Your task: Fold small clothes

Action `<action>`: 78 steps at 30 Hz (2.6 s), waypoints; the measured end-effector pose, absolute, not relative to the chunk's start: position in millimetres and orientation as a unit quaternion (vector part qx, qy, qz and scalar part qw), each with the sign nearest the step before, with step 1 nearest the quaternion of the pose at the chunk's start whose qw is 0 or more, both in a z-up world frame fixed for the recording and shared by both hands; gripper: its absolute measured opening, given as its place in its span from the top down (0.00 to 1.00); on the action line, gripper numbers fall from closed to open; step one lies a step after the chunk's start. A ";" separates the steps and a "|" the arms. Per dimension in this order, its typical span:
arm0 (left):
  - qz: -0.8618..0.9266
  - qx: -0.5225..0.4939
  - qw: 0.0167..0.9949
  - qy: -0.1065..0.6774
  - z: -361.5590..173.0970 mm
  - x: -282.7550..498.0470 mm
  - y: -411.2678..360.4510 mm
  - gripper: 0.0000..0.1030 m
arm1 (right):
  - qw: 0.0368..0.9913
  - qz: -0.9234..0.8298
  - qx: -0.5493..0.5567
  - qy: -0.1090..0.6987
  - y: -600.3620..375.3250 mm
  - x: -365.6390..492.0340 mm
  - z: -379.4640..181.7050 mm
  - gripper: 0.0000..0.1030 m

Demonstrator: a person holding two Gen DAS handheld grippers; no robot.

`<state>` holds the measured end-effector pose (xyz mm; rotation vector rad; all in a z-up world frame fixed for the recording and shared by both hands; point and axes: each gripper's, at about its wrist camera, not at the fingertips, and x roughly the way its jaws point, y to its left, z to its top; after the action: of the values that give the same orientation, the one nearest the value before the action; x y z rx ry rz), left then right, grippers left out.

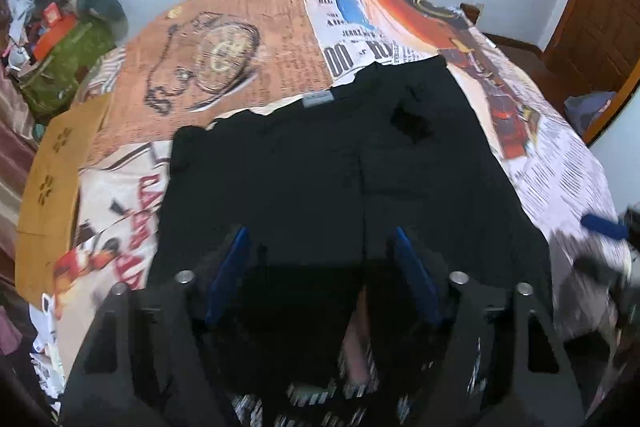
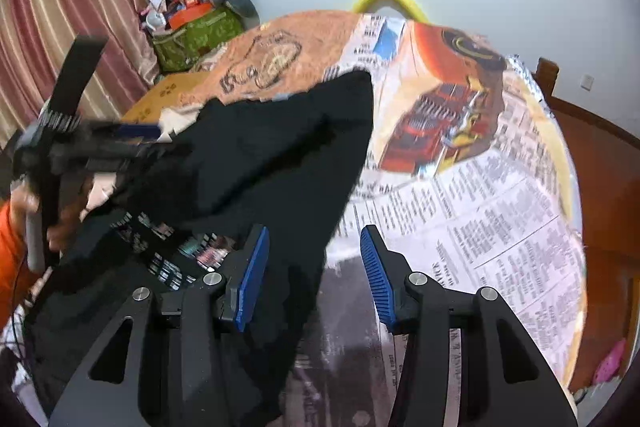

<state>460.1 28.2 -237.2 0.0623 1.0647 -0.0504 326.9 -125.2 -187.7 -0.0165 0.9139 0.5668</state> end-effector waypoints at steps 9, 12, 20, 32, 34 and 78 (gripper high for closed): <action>-0.076 -0.007 0.844 0.530 -262.4 497.8 2.2 0.83 | 0.852 0.278 -0.044 0.441 -114.7 333.8 -222.3 0.57; -0.066 0.019 0.852 0.519 -257.3 493.9 -7.7 0.93 | 0.852 0.279 -0.048 0.441 -114.2 333.0 -223.6 0.57; 0.006 0.041 0.885 0.463 -222.7 465.9 21.1 0.95 | 0.851 0.275 -0.065 0.443 -110.1 329.5 -227.5 0.57; 0.042 0.003 0.854 0.518 -251.2 457.1 81.4 0.93 | 0.844 0.268 -0.073 0.459 -109.1 330.2 -222.3 0.57; 0.033 0.006 0.861 0.508 -243.5 452.9 81.3 0.80 | 0.843 0.273 -0.056 0.460 -113.5 333.4 -215.8 0.57; -0.039 0.045 0.861 0.505 -246.9 436.7 55.7 0.43 | 0.868 0.247 -0.035 0.430 -97.0 388.7 -177.5 0.57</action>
<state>436.7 55.7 -246.9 0.0954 1.0598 -0.0809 388.7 -97.0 -177.5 -0.0733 0.9007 0.5172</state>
